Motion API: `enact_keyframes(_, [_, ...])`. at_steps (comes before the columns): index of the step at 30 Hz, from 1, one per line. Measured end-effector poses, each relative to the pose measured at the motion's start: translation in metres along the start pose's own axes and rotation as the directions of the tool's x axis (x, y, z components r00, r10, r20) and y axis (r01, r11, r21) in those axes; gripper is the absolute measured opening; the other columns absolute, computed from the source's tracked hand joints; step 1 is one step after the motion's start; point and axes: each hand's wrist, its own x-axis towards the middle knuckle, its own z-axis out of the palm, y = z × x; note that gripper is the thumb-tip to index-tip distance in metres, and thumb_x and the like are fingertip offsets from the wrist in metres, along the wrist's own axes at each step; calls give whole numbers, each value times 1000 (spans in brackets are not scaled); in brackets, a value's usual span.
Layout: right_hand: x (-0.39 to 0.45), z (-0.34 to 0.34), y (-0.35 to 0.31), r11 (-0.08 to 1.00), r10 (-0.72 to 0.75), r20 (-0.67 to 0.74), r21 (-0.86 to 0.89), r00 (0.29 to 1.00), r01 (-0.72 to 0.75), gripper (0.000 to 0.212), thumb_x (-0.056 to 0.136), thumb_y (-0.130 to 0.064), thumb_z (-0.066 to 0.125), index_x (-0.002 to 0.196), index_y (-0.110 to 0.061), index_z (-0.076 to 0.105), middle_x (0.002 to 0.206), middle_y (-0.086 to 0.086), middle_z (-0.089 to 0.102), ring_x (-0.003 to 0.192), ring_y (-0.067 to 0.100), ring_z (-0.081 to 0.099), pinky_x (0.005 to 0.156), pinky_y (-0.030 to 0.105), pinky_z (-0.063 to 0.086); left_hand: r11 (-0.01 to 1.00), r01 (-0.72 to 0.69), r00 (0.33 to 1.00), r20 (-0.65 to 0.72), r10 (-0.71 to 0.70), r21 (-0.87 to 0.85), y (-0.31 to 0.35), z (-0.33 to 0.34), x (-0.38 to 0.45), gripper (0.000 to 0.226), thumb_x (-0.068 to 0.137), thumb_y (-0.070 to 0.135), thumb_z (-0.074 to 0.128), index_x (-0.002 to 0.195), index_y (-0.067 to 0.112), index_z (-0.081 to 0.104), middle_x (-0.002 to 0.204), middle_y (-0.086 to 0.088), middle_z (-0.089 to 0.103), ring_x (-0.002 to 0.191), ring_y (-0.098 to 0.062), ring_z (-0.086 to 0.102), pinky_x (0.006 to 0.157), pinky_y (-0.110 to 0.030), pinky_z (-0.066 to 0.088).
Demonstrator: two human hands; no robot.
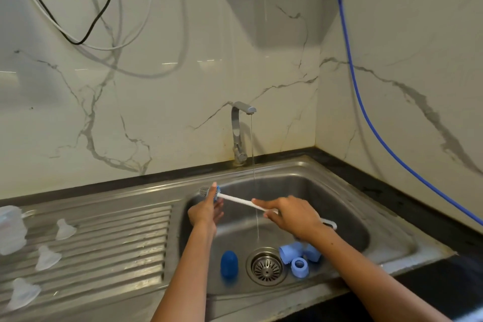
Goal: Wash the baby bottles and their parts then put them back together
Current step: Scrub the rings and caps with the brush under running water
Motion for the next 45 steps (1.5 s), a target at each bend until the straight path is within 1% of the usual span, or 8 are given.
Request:
enact_keyframes(7, [2, -15, 13, 227, 23, 556, 807, 831, -545, 26, 97, -37, 51, 120, -33, 62, 60, -3, 33, 42, 3, 24, 34, 14, 23, 935, 166, 910, 413, -22, -314, 13, 5, 5, 53, 88, 48, 54, 121, 7, 56, 112, -15, 68, 103, -23, 66, 85, -34, 51])
enact_keyframes(13, [3, 1, 8, 988, 65, 83, 136, 994, -76, 41, 99, -34, 49, 139, -43, 45, 74, -6, 55, 57, 7, 45, 55, 23, 37, 997, 7, 1000, 26, -5, -80, 0, 6, 2, 34, 76, 26, 77, 97, 3, 65, 100, -14, 69, 94, -25, 68, 88, -33, 53])
enact_keyframes(17, [0, 6, -2, 942, 54, 70, 329, 996, -74, 40, 98, -33, 50, 138, -39, 48, 76, -2, 59, 58, 10, 49, 54, 23, 38, 997, -13, 993, 112, 22, -81, 3, 4, 1, 28, 84, 30, 69, 97, 6, 64, 100, -15, 69, 91, -24, 67, 84, -32, 54])
enact_keyframes(23, [-7, -22, 7, 205, -16, 583, 797, 813, -568, 28, 99, -35, 47, 124, -32, 58, 60, -3, 30, 45, 4, 21, 38, 14, 16, 914, 136, 906, 422, 41, -382, 16, 4, -1, 50, 84, 44, 54, 120, 9, 56, 107, -12, 71, 99, -20, 69, 86, -34, 50])
enact_keyframes(32, [-3, -16, 2, 979, -97, 72, 187, 993, 82, 45, 99, -28, 51, 142, -37, 42, 61, -14, 47, 51, 3, 41, 54, 14, 36, 933, 78, 996, 60, -61, -352, 10, 3, 1, 37, 80, 35, 71, 101, 6, 62, 93, -11, 68, 87, -19, 67, 87, -32, 52])
enact_keyframes(36, [-2, -4, -4, 944, -41, 99, 330, 994, 6, 42, 99, -32, 49, 141, -36, 45, 67, -8, 55, 53, 5, 43, 53, 24, 39, 968, 94, 987, 149, -60, -234, 5, 4, 0, 39, 83, 38, 67, 104, 6, 63, 99, -14, 70, 95, -21, 67, 85, -32, 53])
enact_keyframes(40, [-1, -13, 5, 247, 23, 523, 823, 852, -511, 33, 98, -37, 51, 130, -34, 56, 59, -5, 40, 46, 4, 28, 37, 14, 25, 935, 183, 938, 338, -74, -304, 11, 6, -1, 48, 87, 43, 60, 119, 7, 60, 100, -14, 72, 98, -23, 67, 84, -34, 51])
enact_keyframes(45, [-3, -19, 3, 749, 0, 264, 639, 964, -175, 35, 97, -30, 55, 131, -38, 56, 62, -6, 50, 52, 6, 43, 46, 20, 38, 931, 145, 976, 201, -80, -335, 11, 6, 0, 52, 86, 41, 64, 120, 2, 58, 109, -20, 67, 98, -27, 66, 88, -35, 51])
